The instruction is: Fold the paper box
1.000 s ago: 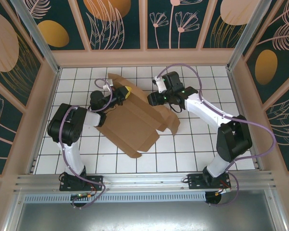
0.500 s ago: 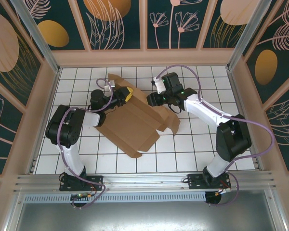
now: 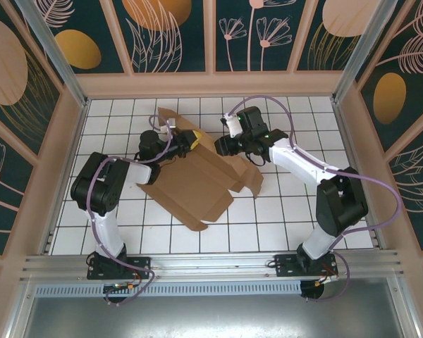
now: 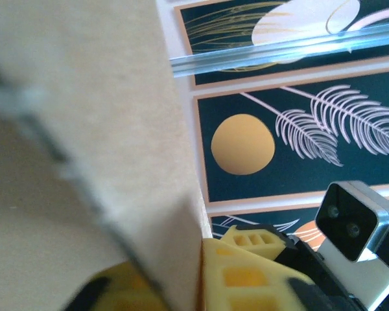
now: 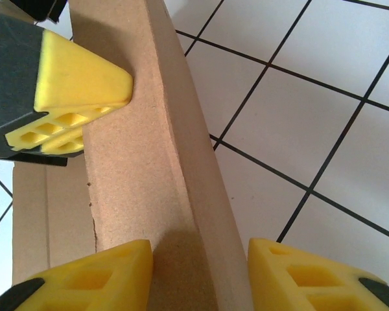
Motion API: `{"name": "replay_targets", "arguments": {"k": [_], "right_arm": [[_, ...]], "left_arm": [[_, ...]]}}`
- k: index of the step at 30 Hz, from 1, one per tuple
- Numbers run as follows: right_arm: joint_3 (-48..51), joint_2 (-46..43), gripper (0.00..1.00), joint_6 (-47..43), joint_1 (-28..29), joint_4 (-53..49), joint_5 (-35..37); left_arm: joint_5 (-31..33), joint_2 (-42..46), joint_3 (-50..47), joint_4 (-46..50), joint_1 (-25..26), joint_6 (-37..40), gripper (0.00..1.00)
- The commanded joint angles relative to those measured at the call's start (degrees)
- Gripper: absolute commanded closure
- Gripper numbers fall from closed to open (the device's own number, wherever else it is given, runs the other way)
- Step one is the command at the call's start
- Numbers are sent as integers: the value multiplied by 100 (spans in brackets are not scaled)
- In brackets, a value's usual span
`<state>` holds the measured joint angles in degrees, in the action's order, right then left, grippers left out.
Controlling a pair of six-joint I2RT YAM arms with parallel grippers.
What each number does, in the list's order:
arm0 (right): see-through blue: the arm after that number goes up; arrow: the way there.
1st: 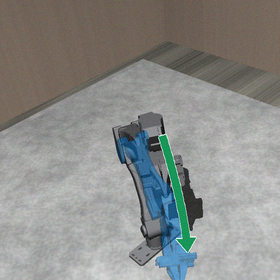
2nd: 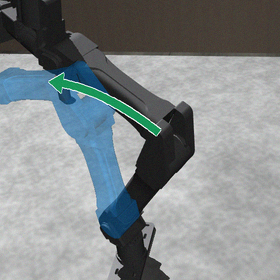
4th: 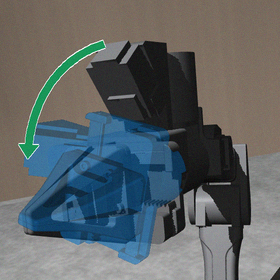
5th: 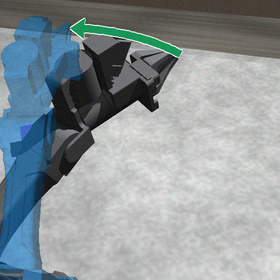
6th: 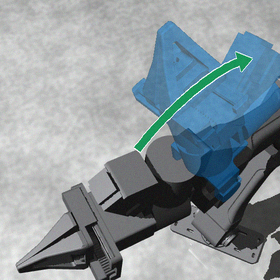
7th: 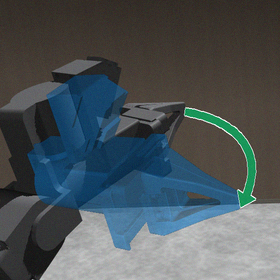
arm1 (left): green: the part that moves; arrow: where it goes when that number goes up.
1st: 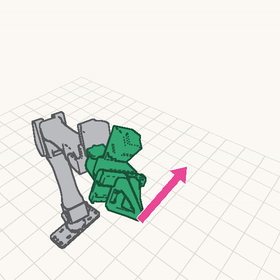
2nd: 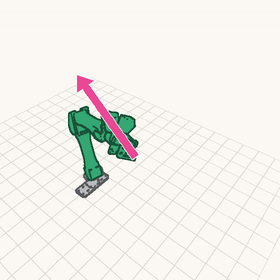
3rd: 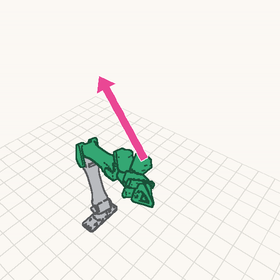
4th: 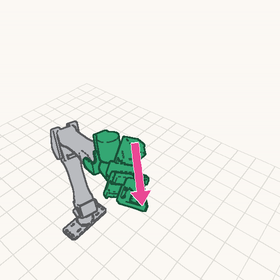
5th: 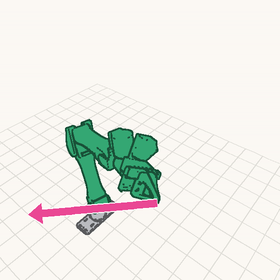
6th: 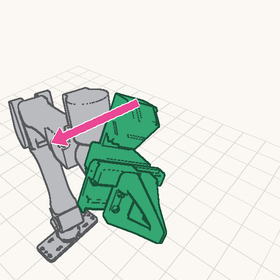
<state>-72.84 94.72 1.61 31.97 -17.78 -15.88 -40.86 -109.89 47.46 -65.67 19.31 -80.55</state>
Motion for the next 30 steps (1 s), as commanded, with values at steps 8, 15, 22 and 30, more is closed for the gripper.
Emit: {"name": "replay_targets", "arguments": {"k": [8,15,22,30], "right_arm": [[-186,-858,35,-125,486,-313,2191],[-22,-1301,40,261,474,-199,2351],[161,-1176,39,1401,-31,22,1206],[-53,-384,37,1853,-718,260,-177]], "left_arm": [[1522,49,-662,-1488,12,-468,100],[3074,167,-1150,-2251,39,-596,100],[4460,1045,-946,297,437,-86,100],[5042,1127,-389,2255,662,-517,100]]}}
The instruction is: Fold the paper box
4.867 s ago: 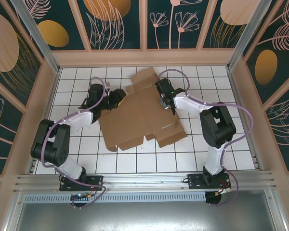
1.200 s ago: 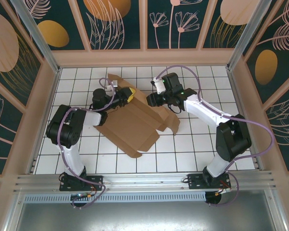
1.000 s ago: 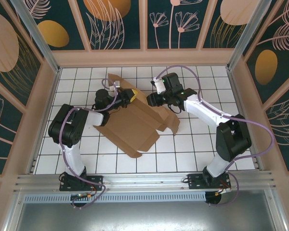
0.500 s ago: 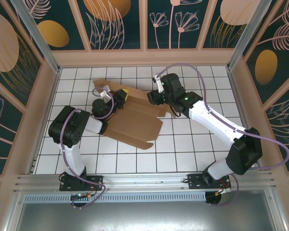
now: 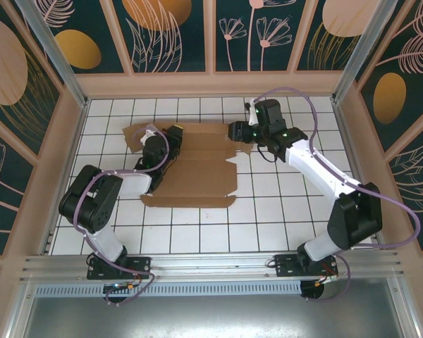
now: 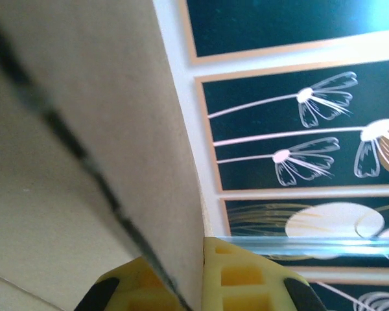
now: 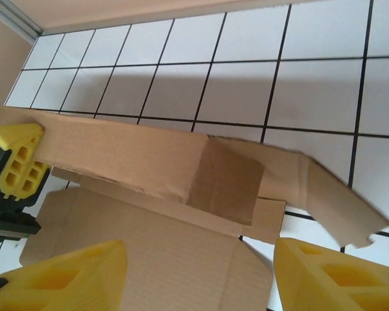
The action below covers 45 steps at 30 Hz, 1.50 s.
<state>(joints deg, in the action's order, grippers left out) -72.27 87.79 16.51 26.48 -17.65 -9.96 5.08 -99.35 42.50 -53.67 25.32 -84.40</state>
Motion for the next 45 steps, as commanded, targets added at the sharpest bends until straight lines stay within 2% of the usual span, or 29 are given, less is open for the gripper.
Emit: {"name": "replay_targets", "arguments": {"k": [1,5,16,25,28,31,35,36,37,40,43,45], "right_arm": [[-197,451,36,443,-222,255,-963],[-509,935,35,826,-309,358,-1277],[-551,1400,34,1601,-604,1286,-2228],[-561,1782,33,2100,-532,1812,-2510],[-527,1911,38,2426,-465,2197,-2799],[-370,1908,51,2729,-428,2618,-2924],[-154,1801,70,2846,-500,2804,-2872],[-111,1782,70,2824,-520,2794,-2847],[-135,1752,67,2665,-524,2599,-2716],[-164,1466,47,1825,-446,1669,-1641],[325,984,45,1447,-419,1557,-937],[765,640,46,1326,-392,1706,-633]], "left_arm": [[458,59,176,1156,90,-153,100],[572,39,384,1670,172,-245,100],[356,12,-22,949,225,-202,100],[283,37,-111,739,236,-148,100],[248,39,-84,770,245,-148,100],[247,47,-108,779,249,-155,100],[274,82,-163,781,252,-179,100],[278,83,-167,788,256,-182,100],[287,74,-180,786,254,-182,100],[334,80,-182,860,251,-178,100],[404,81,-165,952,254,-98,100],[436,82,-170,981,251,-75,100]]}}
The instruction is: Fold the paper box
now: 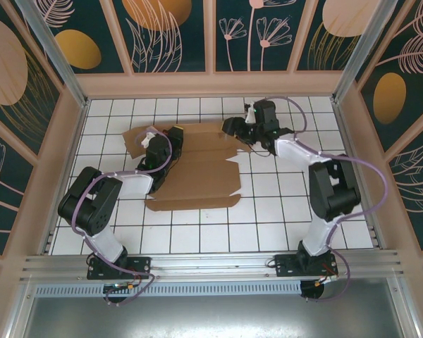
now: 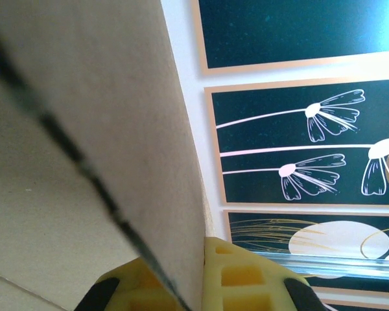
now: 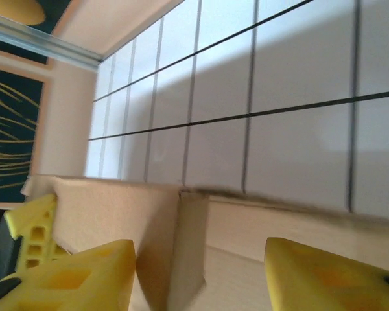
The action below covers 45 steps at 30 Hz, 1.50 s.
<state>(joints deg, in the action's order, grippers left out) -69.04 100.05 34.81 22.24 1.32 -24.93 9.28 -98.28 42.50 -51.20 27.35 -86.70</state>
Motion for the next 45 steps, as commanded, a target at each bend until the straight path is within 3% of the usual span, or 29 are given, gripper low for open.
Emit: {"name": "replay_targets", "arguments": {"k": [1,4,7,9,18,23,29,37,45], "right_arm": [[685,-745,50,-527,42,-115,1060],[1376,-1011,64,-537,125,272,1448],[1503,-725,78,-575,270,311,1691],[1389,-424,81,-589,362,286,1776],[498,715,64,-503,492,36,2508],[265,1019,58,-501,479,141,2501],[397,1209,58,-274,440,760,1530],[1135,833,64,343,440,2227,357],[1163,1210,65,421,673,2412,270]], "left_arm": [[29,-25,-168,742,45,160,100],[47,-25,-154,778,50,170,100],[44,-25,-150,778,49,189,100],[65,-25,-169,786,50,212,100],[109,176,-162,911,49,258,100],[23,78,-131,841,50,239,100],[4,41,-94,865,50,223,100],[30,46,-75,953,45,240,100],[-121,45,-96,1050,43,225,100]]}}
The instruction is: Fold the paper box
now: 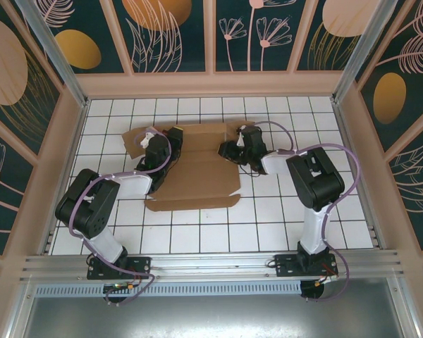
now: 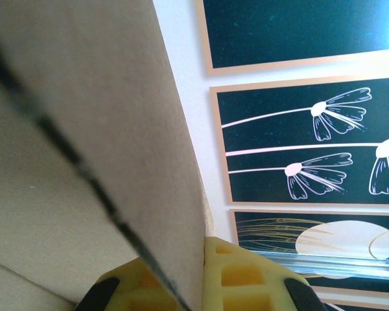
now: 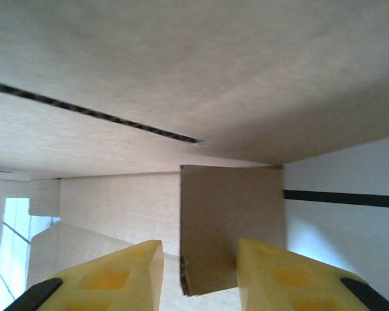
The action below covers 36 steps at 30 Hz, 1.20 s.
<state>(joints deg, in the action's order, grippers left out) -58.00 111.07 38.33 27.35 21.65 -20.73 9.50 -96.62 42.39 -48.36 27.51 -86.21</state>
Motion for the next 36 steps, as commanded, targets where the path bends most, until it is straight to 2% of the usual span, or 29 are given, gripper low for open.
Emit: {"name": "replay_targets", "arguments": {"k": [1,5,8,13,17,19,21,23,26,28,31,33,36], "right_arm": [[54,118,64,2,205,347,-87],[107,20,62,-230,227,165,157],[353,-387,61,-548,227,42,320],[820,-1423,56,-1451,227,-471,189],[1495,-2727,59,-1892,130,-449,463],[1661,-3344,64,-1878,-45,-498,849],[1707,-3851,71,-1872,-252,-560,1627],[1776,-4055,71,-1909,-465,-370,2312],[1665,-3647,71,-2103,-1026,-73,2516],[1460,-3146,74,-2445,-1392,106,2263],[839,-2203,77,-3188,-1790,-138,2200],[556,-1736,78,-3747,-1906,-136,1588],[322,-1265,77,-4930,-1768,-126,779]], "left_arm": [[-135,-121,-131,762,39,167,100],[-81,-71,-358,769,30,140,100],[-41,-2,-504,806,29,140,100],[68,132,-453,1052,28,213,100],[134,187,-226,1356,32,359,100],[158,187,-181,1388,26,378,100],[175,166,-148,1448,29,386,100],[184,161,-126,1494,21,393,100],[195,170,-84,1560,26,408,100],[184,187,-41,1593,23,437,100],[133,189,10,1597,23,423,100],[76,179,15,1559,27,402,100],[-8,154,-10,1487,28,381,100]]}}
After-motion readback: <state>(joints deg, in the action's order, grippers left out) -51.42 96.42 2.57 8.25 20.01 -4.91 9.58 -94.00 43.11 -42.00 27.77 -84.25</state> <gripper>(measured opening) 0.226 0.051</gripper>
